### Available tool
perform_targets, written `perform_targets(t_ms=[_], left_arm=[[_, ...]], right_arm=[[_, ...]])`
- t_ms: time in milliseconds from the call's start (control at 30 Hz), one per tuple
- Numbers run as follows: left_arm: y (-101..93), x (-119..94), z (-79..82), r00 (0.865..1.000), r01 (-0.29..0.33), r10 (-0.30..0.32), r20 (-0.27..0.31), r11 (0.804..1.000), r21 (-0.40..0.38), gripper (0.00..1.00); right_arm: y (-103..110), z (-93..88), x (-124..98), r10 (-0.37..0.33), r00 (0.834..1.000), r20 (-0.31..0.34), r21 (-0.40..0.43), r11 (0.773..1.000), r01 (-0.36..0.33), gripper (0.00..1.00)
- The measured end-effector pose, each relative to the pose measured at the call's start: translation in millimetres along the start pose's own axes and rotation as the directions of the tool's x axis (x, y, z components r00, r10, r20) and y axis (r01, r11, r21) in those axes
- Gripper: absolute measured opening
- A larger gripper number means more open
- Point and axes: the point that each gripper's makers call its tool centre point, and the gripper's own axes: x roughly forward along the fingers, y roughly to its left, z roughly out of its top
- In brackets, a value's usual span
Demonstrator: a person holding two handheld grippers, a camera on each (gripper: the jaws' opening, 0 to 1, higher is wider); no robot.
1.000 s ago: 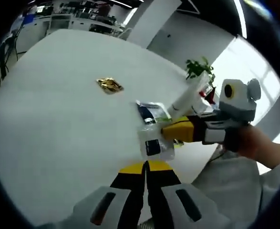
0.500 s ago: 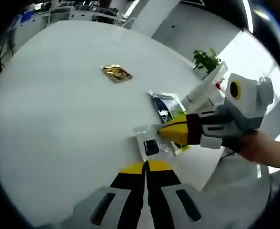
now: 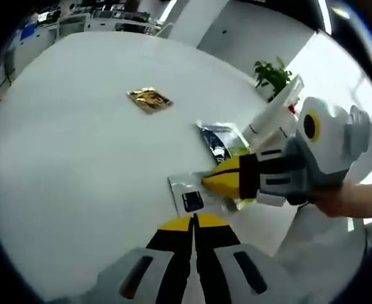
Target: Arrange the skincare products in the storage area until every visible bottle or jar stands upright without overlapping.
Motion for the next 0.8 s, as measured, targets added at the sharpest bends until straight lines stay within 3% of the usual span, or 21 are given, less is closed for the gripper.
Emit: perform_targets(t_ms=[100, 133, 267, 367, 500, 633, 800], left_arm=[[-3.8, 0, 11.2, 0.999, 0.011, -0.02, 0.05, 0.987, 0.16, 0.0], [-9.2, 0, 17.4, 0.996, 0.022, -0.042, 0.072, 0.966, 0.257, 0.0], [-19.0, 6, 24.3, 0.995, 0.004, -0.048, 0.087, 0.894, 0.448, 0.01], [-18.0, 13, 23.4, 0.998, 0.0, -0.034, 0.058, 0.859, 0.511, 0.03], [-19.6, 23, 23.1, 0.999, -0.015, -0.015, 0.044, 0.793, 0.609, 0.09], [-13.2, 32, 16.4, 1.0, -0.021, 0.015, 0.015, 0.782, 0.624, 0.07], [-11.8, 31, 18.5, 0.999, -0.04, 0.031, 0.026, 0.774, 0.631, 0.08]], right_arm=[[-1, 0.9, 3, 0.011, 1.0, -0.008, -0.044, 0.999, -0.012, 0.01], [-1, 0.6, 3, 0.017, 1.0, -0.009, -0.056, 0.998, -0.017, 0.01], [-1, 0.7, 2, 0.032, 0.999, -0.009, -0.081, 0.996, -0.033, 0.01], [-1, 1.5, 2, 0.037, 0.999, -0.014, -0.105, 0.994, -0.039, 0.01], [-2, 1.4, 1, 0.04, 0.999, -0.014, -0.104, 0.994, -0.041, 0.01], [-2, 2.0, 1, 0.04, 0.999, -0.014, -0.102, 0.994, -0.041, 0.01], [-2, 2.1, 2, 0.041, 0.999, -0.017, -0.1, 0.994, -0.043, 0.01]])
